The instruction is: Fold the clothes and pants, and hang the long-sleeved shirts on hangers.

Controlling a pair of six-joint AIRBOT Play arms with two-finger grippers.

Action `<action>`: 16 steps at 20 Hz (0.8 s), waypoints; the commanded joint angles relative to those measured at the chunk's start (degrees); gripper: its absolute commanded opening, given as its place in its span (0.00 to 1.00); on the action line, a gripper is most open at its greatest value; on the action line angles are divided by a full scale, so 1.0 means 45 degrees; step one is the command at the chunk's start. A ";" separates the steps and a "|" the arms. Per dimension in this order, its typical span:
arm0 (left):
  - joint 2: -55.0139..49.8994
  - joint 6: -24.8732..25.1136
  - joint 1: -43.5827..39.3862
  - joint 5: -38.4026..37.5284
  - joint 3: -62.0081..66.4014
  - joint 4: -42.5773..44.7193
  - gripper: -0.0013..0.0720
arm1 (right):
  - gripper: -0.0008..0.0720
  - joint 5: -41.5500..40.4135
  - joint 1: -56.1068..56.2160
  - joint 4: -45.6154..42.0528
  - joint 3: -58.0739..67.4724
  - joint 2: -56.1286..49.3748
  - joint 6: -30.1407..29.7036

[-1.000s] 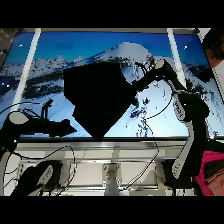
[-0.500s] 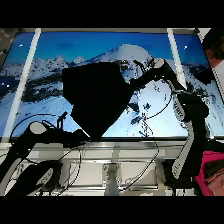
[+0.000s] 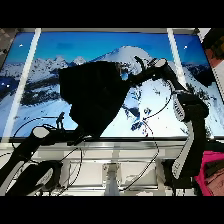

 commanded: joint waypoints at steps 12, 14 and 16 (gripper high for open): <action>-0.2895 0.0442 -0.2599 0.3759 -0.0053 -0.3016 0.72 | 0.04 -0.0136 0.0015 0.0160 0.0005 -0.0010 0.0185; -0.2895 0.0442 -0.2599 0.4177 -0.0053 -0.3371 0.70 | 0.04 -0.0136 0.0015 0.0165 0.0005 -0.0010 0.0185; -0.2900 0.0442 -0.2599 0.4755 -0.0049 -0.3745 0.68 | 0.04 -0.0126 0.0015 0.0189 0.0005 -0.0010 0.0185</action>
